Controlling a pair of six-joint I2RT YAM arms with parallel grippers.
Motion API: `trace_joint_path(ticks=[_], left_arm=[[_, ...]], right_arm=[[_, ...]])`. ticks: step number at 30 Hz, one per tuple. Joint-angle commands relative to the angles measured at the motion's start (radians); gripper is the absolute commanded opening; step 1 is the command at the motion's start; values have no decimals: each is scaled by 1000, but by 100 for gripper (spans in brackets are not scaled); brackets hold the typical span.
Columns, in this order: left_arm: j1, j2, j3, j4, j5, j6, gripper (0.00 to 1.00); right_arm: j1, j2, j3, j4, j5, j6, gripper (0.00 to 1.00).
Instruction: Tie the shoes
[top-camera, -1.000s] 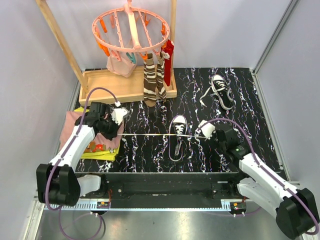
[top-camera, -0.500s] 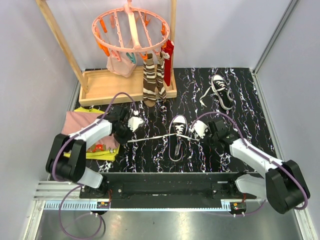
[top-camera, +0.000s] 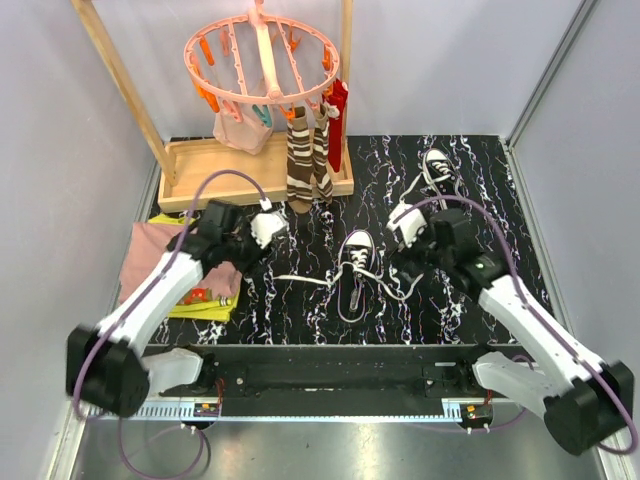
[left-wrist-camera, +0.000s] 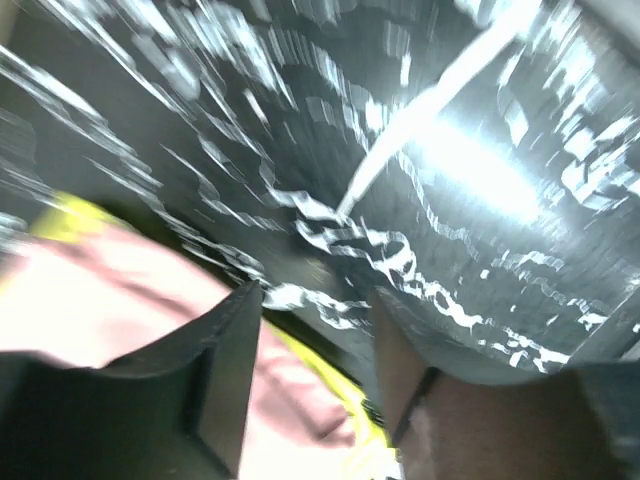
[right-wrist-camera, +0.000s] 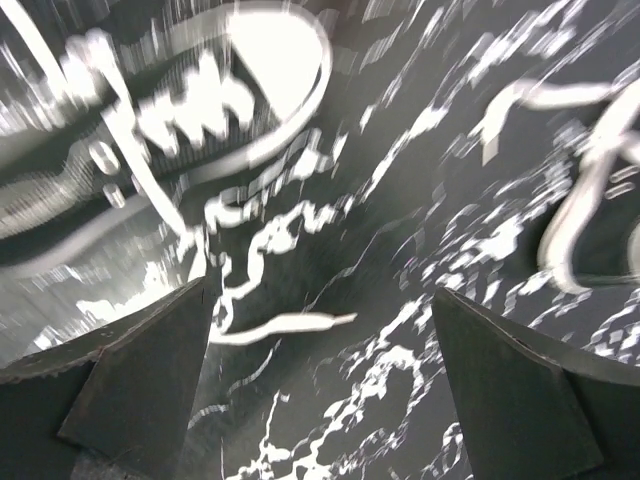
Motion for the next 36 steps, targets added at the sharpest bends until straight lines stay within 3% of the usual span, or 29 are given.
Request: trace_joint_path(ticks=[1, 7, 10, 12, 16, 21, 25, 31, 36], left_arm=[[-2, -227, 66, 50, 129, 30, 64], [-10, -227, 92, 80, 351, 64, 89], [-65, -123, 101, 80, 351, 121, 93], [-105, -24, 106, 91, 345, 132, 88], [-154, 102, 80, 298, 334, 24, 69], [-241, 268, 74, 461, 324, -40, 52], [-277, 394, 123, 449, 265, -16, 42], [-295, 494, 180, 450, 276, -77, 39], [-307, 538, 189, 497, 291, -128, 40]], right_arm=[[-5, -114, 82, -39, -60, 91, 100], [-5, -161, 71, -33, -197, 135, 100], [-5, -133, 63, -42, -227, 161, 100], [-5, -115, 65, -72, -232, 169, 100], [-3, -93, 59, -109, -239, 216, 100], [-3, -56, 63, -135, -206, 266, 100], [-5, -19, 80, -193, -144, 150, 100], [-5, 36, 50, -258, -98, -16, 100], [-5, 89, 25, -247, -112, -42, 99]])
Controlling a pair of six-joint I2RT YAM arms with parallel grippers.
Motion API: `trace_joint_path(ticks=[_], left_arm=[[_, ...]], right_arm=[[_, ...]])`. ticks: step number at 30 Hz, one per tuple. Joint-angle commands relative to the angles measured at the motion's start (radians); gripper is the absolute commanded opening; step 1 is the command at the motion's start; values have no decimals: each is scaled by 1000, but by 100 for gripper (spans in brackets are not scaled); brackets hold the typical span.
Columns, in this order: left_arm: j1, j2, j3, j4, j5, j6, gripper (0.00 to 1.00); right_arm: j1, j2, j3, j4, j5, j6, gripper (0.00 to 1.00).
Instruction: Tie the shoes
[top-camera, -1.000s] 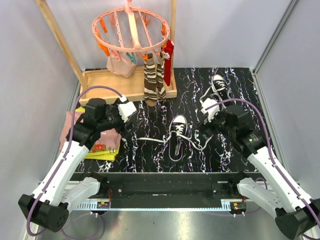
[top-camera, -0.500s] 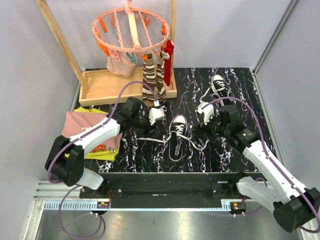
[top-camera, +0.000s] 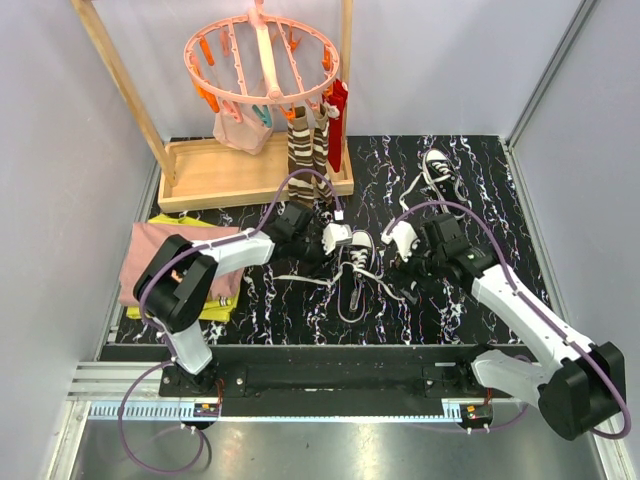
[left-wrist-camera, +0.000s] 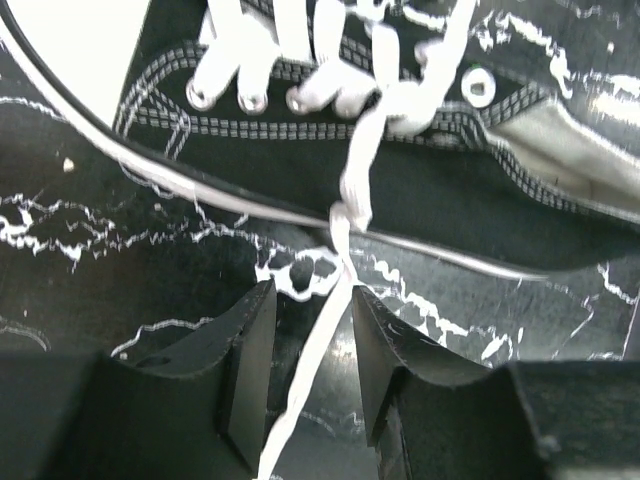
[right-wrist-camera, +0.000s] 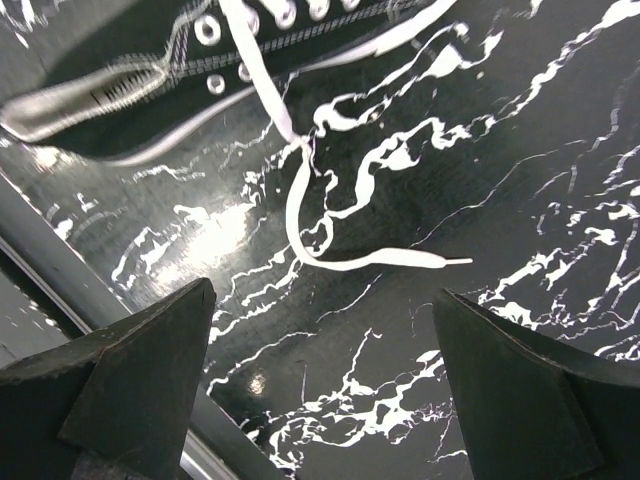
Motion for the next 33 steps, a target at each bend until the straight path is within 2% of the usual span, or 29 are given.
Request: trace_joint_path(ticks=[1, 7, 13, 16, 18, 22, 28, 33], left_arm=[[-16, 23, 48, 100, 38, -68, 40], [-27, 53, 46, 149, 62, -84, 40], [-30, 57, 23, 203, 110, -102, 38], [-31, 60, 16, 221, 111, -104, 26], [-30, 58, 12, 224, 112, -104, 15], [-31, 12, -18, 253, 131, -116, 2], [-30, -106, -58, 285, 150, -185, 0], [-30, -121, -63, 299, 171, -239, 0]], right_arm=[[-4, 41, -19, -4, 11, -77, 98], [-4, 53, -47, 7, -9, -94, 94], [-6, 70, -81, 73, -4, -109, 83], [-6, 81, -102, 123, -9, -131, 77], [-6, 96, -111, 146, -9, -144, 76], [-4, 130, -122, 209, -15, -175, 67], [-4, 202, -127, 228, -59, -236, 55], [-6, 242, -154, 226, -92, -344, 53]])
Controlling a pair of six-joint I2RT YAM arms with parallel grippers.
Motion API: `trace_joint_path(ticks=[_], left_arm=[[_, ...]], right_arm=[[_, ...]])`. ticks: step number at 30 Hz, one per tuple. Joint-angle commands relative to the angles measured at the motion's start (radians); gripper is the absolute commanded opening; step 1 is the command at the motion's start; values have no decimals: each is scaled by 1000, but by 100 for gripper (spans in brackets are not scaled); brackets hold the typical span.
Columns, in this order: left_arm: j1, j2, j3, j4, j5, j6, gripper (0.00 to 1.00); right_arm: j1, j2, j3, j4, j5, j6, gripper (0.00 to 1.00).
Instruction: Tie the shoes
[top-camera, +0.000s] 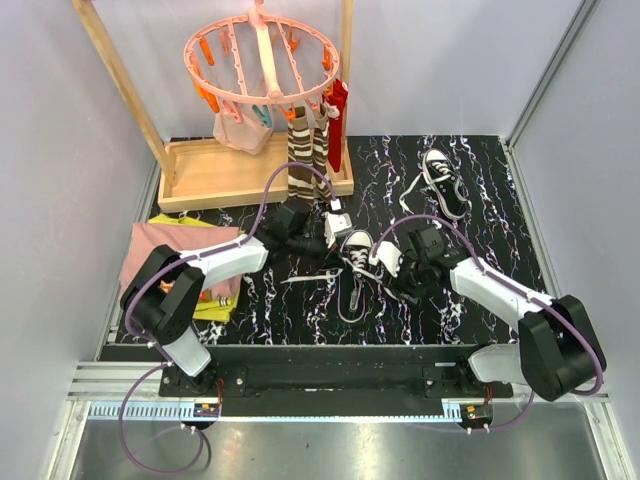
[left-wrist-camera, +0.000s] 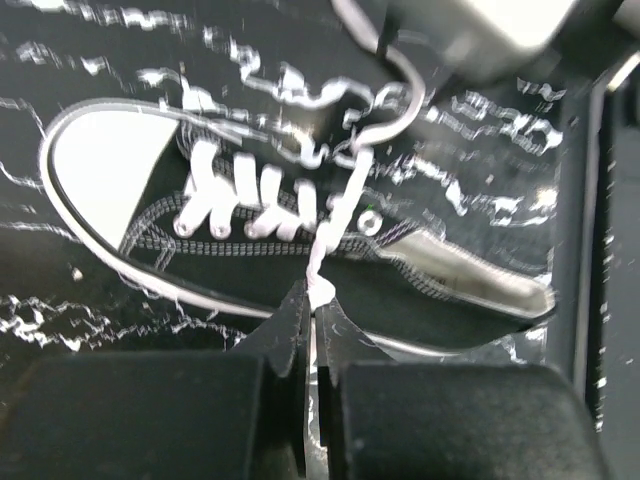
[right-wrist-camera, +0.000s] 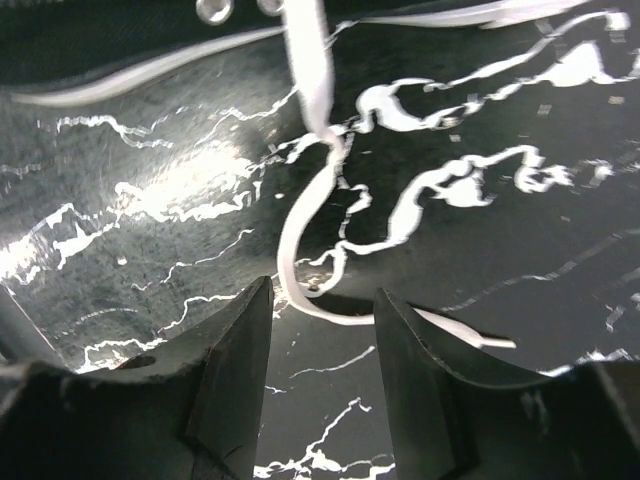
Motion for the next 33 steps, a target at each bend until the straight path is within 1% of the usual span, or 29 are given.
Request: trace_joint_path(ticks=[1, 4, 9, 15, 20, 21, 22, 25, 26, 27, 32, 33], left_arm=[[-4, -39, -3, 71, 57, -51, 0], [-4, -36, -5, 65, 54, -39, 0], [-4, -31, -3, 65, 60, -37, 0], [-4, -32, 0, 65, 63, -31, 0], [-4, -36, 4, 55, 75, -23, 0], [-4, -36, 6, 54, 74, -20, 0], [-4, -34, 6, 54, 75, -19, 0], [-4, -32, 6, 55, 74, -19, 0], [-4, -35, 3, 54, 77, -17, 0], [-4, -39, 4, 54, 75, -19, 0], [-2, -63, -9, 51, 77, 3, 0], [-4, -68, -14, 49, 80, 10, 0]], right_arm=[[-3, 26, -23, 30, -40, -119, 53], [-4, 58, -11, 13, 5, -124, 55], [-4, 26, -34, -15, -4, -172, 59], [-7, 72, -66, -18, 63, -219, 58], [-15, 54, -77, -18, 68, -218, 53], [-18, 51, -75, -15, 68, -218, 50], [-20, 48, -71, -13, 68, -219, 40], [-33, 51, -55, -7, 75, -213, 23], [-35, 54, -48, -9, 80, -206, 10], [-46, 51, -31, -7, 92, -189, 1], [-93, 17, 57, 40, 106, -100, 0], [-104, 6, 93, 56, 106, -59, 0]])
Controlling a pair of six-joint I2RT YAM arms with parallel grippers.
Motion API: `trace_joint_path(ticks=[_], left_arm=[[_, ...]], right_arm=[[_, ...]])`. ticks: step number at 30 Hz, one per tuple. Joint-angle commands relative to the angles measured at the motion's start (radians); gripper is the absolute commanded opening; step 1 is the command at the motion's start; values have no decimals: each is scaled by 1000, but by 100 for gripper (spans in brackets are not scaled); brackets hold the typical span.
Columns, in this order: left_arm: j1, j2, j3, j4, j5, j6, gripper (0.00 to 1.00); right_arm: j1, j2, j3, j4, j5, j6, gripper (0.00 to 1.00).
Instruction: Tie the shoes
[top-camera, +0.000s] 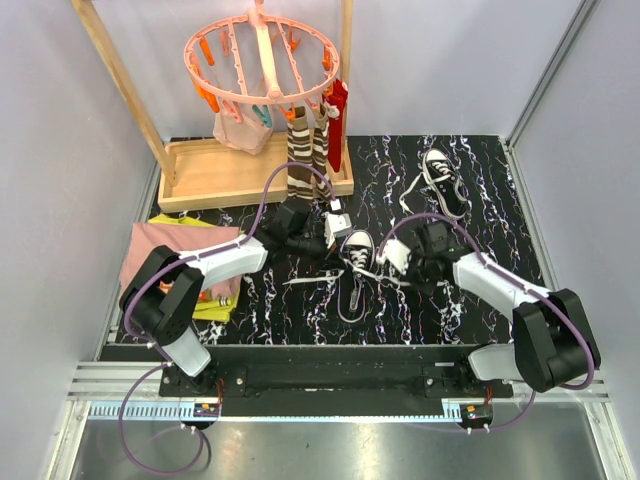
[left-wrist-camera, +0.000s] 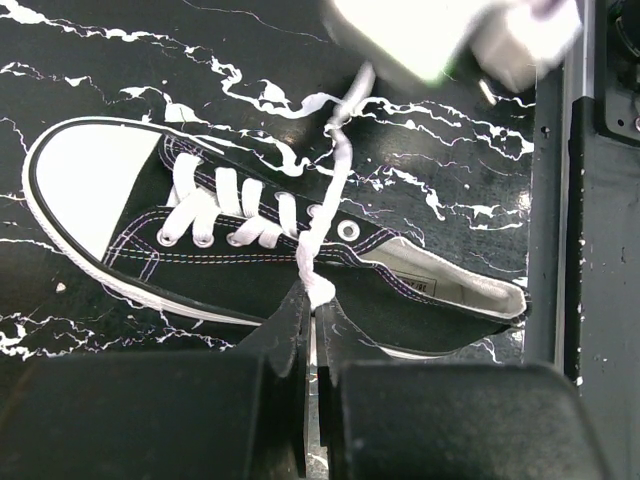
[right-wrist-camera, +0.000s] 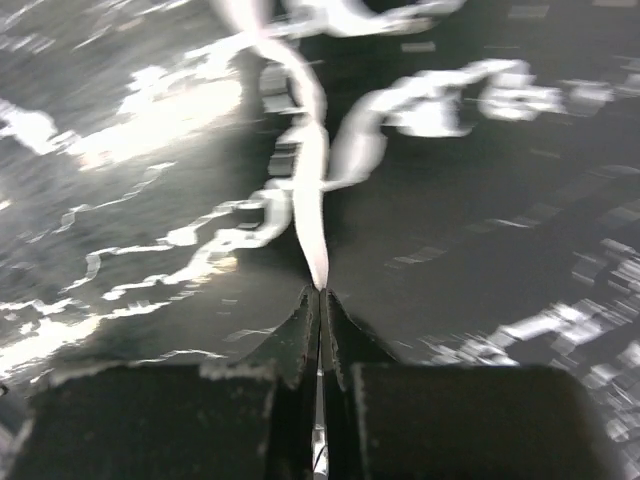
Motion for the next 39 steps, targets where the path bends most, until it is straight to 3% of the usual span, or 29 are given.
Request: trace_joint_path(ticks=[1, 7, 14, 23, 27, 32, 36, 39], left_arm=[[-4, -59, -14, 28, 40, 49, 0], [-4, -97, -40, 20, 51, 127, 0], [-10, -115, -74, 26, 64, 186, 0], [-11, -149, -122, 51, 66, 207, 0], [-13, -154, -126, 54, 66, 195, 0], [-13, -149, -137, 90, 57, 170, 0], [-13, -145, -142, 135, 49, 137, 0], [-13, -137, -143, 149, 51, 129, 0]], right_arm=[[-34, -49, 136, 95, 31, 118, 0], [-32, 8, 299, 153, -122, 249, 0], [3, 193, 518, 170, -299, 441, 0], [156, 338, 629, 281, -382, 676, 0], [169, 367, 646, 293, -432, 791, 0], [149, 307, 589, 246, -403, 759, 50], [75, 260, 575, 137, -415, 736, 67], [55, 235, 564, 57, -434, 696, 70]])
